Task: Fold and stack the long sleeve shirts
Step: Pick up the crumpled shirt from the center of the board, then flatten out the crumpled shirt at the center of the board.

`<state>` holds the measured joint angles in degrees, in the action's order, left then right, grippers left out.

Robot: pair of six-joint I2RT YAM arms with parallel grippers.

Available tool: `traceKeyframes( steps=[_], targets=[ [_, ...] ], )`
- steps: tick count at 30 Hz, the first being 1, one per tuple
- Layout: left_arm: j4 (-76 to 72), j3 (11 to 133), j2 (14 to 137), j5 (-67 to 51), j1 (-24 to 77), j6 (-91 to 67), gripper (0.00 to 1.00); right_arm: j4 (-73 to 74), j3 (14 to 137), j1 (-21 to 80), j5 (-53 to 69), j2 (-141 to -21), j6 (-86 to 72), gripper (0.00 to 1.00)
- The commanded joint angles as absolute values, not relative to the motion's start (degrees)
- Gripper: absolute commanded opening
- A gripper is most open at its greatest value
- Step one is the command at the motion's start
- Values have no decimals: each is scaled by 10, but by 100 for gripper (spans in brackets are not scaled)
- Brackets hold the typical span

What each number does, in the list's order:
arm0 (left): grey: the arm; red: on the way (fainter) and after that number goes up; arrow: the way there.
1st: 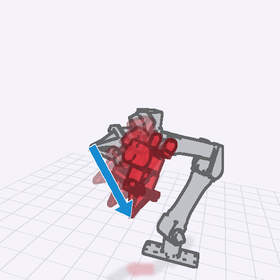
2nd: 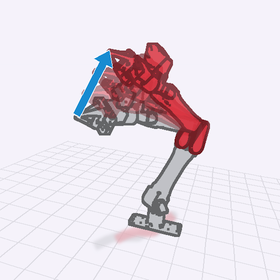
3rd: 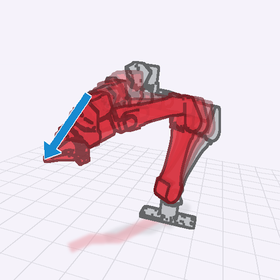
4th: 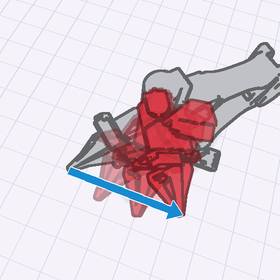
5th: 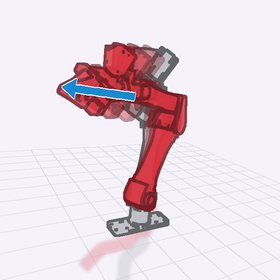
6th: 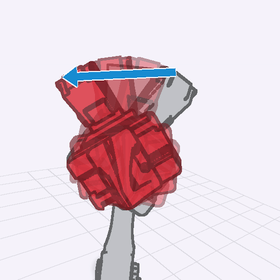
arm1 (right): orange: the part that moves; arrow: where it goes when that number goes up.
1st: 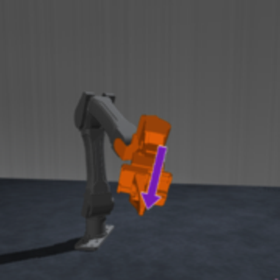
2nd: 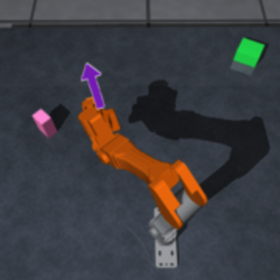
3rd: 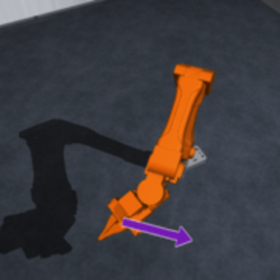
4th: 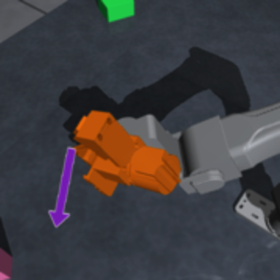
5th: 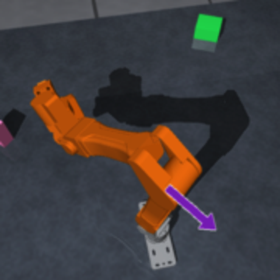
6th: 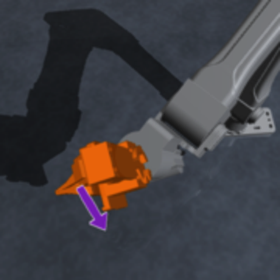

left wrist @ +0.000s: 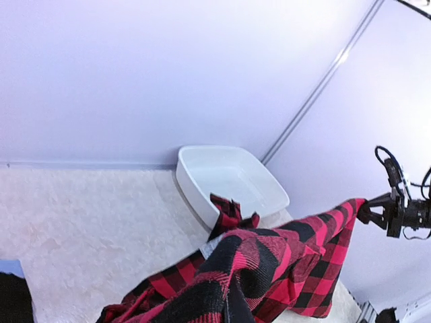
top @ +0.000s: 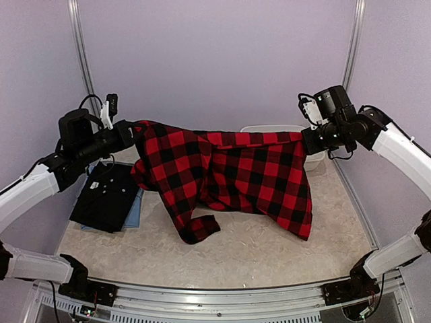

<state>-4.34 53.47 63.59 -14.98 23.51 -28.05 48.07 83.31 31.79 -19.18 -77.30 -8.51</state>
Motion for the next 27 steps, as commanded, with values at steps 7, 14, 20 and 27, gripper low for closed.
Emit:
traceKeyframes(
  steps=[7,14,20,27],
  targets=[
    [40,643,637,-205,218,-242,0,485,908,318,-117,-755,-17,0],
    [101,697,576,-156,286,-211,0,500,952,358,-101,-708,-6,0],
    [167,749,529,-4,445,-182,0,538,997,402,-61,-667,9,0],
    [179,751,444,25,510,-200,0,547,1015,406,26,-579,1,0]
  ],
)
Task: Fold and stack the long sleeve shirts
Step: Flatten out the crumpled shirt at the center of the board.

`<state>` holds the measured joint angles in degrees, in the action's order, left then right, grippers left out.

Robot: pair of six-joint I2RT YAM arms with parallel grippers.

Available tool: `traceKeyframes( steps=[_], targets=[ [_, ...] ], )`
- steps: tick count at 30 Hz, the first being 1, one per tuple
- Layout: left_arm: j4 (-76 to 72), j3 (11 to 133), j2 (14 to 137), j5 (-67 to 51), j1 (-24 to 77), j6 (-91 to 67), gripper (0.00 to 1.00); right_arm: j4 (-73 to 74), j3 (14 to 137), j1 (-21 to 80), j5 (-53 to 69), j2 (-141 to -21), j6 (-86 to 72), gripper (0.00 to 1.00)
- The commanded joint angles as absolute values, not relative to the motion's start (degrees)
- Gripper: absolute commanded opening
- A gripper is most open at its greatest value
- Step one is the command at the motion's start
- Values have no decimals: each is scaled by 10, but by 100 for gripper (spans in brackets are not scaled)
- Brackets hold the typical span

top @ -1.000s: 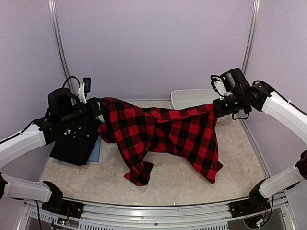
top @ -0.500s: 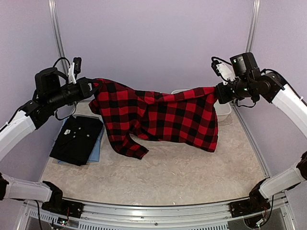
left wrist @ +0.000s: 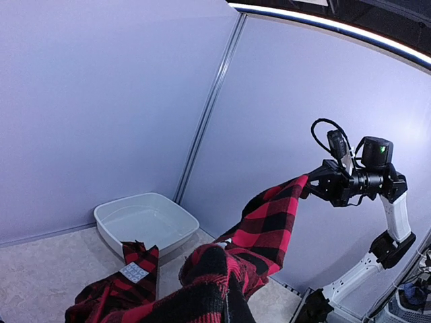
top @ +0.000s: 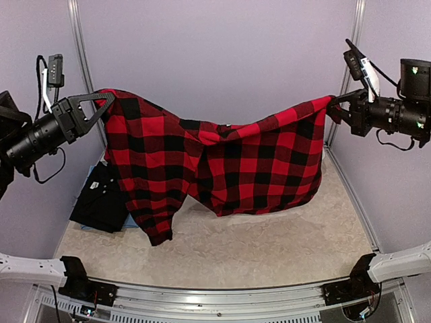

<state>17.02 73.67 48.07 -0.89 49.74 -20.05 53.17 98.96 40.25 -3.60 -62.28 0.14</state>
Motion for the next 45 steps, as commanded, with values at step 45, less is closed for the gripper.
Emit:
traceKeyframes(
  steps=[45],
  targets=[
    [97,919,495,-59,423,-111,0,514,1120,406,-177,-672,24,0]
  ],
)
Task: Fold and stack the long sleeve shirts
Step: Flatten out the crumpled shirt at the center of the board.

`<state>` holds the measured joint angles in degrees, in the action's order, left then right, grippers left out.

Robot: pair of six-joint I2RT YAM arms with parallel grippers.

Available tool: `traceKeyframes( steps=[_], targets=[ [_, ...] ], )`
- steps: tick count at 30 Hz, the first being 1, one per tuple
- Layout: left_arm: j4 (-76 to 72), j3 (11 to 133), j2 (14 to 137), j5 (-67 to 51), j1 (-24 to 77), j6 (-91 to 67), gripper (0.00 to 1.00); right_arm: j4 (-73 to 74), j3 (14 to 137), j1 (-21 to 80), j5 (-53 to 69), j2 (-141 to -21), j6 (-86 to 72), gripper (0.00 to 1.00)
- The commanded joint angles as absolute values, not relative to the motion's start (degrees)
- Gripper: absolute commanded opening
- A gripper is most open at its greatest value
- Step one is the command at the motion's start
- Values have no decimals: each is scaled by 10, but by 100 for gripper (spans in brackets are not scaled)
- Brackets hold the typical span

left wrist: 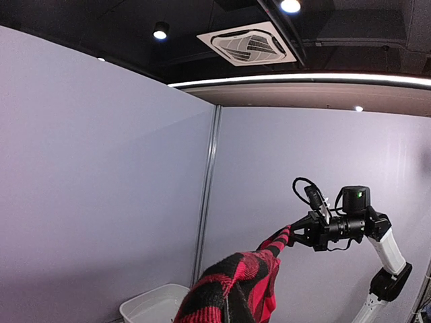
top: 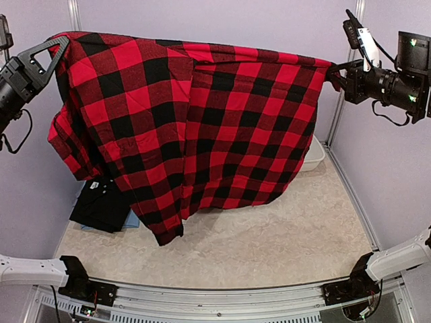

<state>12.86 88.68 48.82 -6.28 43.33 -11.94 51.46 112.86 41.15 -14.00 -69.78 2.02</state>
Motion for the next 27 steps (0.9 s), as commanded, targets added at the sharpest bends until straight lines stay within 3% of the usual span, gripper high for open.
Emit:
traceKeyframes(
  steps=[1,6,13,20,27],
  targets=[
    [95,921,501,-66,420,-111,0,510,1114,406,-178,-668,24,0],
    [40,881,464,-97,399,-124,0,511,1100,407,-183,-666,26,0],
    [140,923,528,-17,405,-127,0,539,1084,406,-224,-669,9,0],
    [190,861,564,37,405,-125,0,579,1018,407,-224,-667,-28,0],
    [209,774,487,-43,416,-114,0,579,976,406,-136,-611,-37,0]
  ],
)
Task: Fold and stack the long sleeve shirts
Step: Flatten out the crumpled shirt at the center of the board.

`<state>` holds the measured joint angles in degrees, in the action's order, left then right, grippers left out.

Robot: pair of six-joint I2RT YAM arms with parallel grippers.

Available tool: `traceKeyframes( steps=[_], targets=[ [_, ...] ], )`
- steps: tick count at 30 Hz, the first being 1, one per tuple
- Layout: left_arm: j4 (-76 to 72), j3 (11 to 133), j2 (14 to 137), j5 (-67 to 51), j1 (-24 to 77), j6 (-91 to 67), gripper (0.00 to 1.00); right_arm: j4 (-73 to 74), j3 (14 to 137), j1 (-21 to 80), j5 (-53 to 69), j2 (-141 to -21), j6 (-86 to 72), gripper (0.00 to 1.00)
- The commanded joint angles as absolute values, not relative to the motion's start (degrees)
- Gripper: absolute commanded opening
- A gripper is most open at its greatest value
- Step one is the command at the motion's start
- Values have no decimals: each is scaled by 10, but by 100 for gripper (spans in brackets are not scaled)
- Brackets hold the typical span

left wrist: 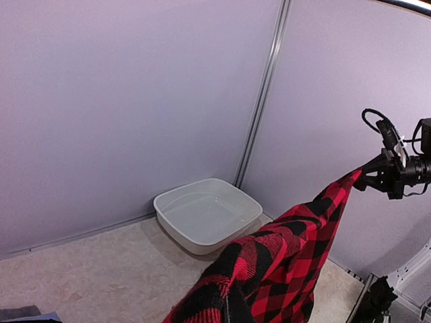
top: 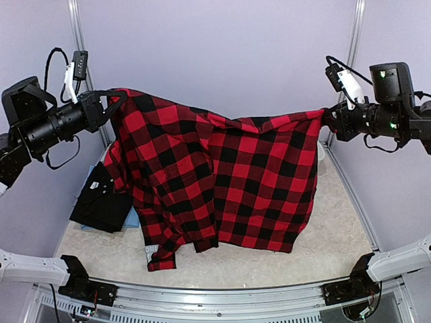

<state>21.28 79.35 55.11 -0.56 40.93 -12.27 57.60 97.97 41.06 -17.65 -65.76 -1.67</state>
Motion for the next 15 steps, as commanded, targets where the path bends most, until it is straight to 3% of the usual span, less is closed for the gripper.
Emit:
traceKeyframes(
  steps=[1,10,15],
  targets=[
    [211,766,475,-48,419,-115,0,583,972,407,-127,-605,-39,0],
    [245,736,382,-80,425,-118,0,627,963,406,-67,-569,-70,0],
    [245,738,389,29,425,-133,0,636,965,406,-104,-583,-85,0]
  ],
)
